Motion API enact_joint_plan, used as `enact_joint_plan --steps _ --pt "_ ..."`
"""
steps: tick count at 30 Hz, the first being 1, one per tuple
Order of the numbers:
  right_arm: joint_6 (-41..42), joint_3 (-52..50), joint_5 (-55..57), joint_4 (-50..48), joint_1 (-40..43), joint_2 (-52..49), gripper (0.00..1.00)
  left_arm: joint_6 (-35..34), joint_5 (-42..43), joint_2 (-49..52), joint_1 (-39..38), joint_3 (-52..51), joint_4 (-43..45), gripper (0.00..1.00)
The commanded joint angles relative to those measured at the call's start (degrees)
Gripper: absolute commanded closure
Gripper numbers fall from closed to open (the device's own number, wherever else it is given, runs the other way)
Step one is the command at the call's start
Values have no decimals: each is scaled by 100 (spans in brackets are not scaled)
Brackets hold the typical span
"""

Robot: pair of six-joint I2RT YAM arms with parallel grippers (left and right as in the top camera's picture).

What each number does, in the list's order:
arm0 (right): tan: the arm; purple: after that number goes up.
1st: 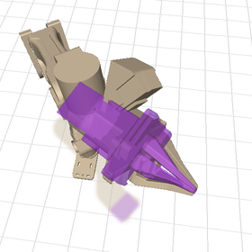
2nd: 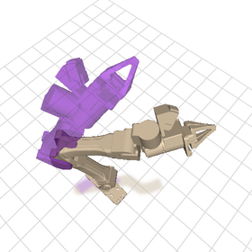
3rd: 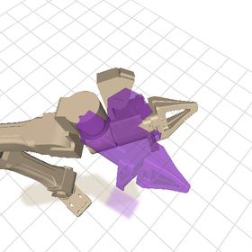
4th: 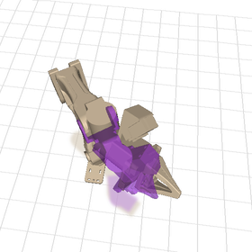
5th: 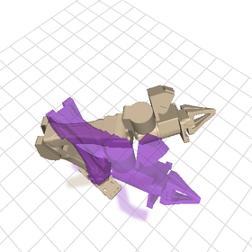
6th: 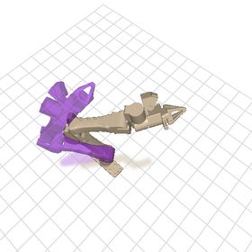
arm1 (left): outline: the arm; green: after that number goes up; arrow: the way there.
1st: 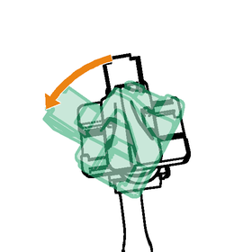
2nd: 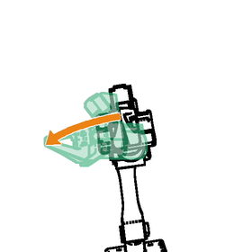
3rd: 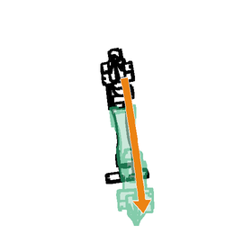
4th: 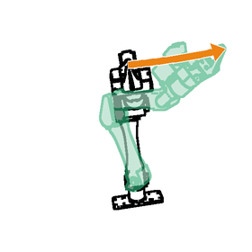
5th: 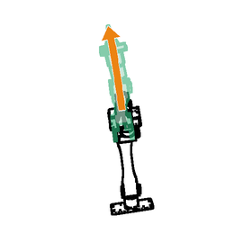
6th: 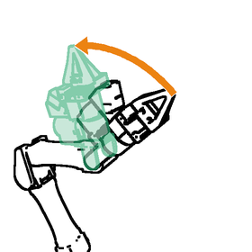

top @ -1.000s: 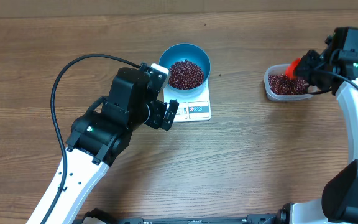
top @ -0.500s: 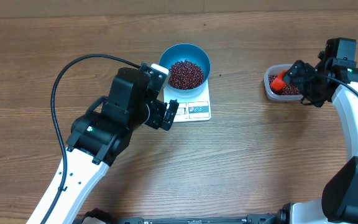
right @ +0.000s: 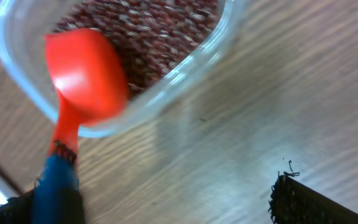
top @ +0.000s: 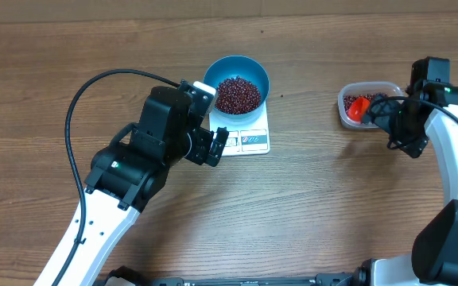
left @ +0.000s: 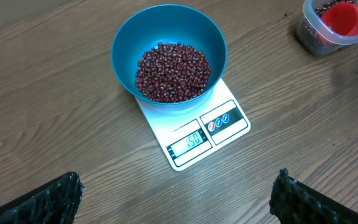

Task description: Scoop item into bowl and weigh 150g on scale

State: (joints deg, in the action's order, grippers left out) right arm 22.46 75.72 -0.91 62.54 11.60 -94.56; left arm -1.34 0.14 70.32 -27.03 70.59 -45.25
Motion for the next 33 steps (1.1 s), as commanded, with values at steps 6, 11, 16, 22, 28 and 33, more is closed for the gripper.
enact_joint_plan --steps 6,11,16,22,28,33 --pt "-2 -13 337 -138 11 20 0 -37 -63 17 -24 -37 2 1" --pt "-990 -13 -151 -380 11 20 0 -37 -63 17 -24 -37 2 0" --pt "-2599 -13 -625 -549 4 20 0 -37 -63 17 -24 -37 2 0" --pt "-3217 -13 -625 -686 4 20 0 -37 -63 17 -24 -37 2 0" --pt "-3217 -13 -625 -697 4 20 0 -37 -63 17 -24 -37 2 0" --pt "-3217 -13 -625 -697 4 20 0 -37 -63 17 -24 -37 2 0"
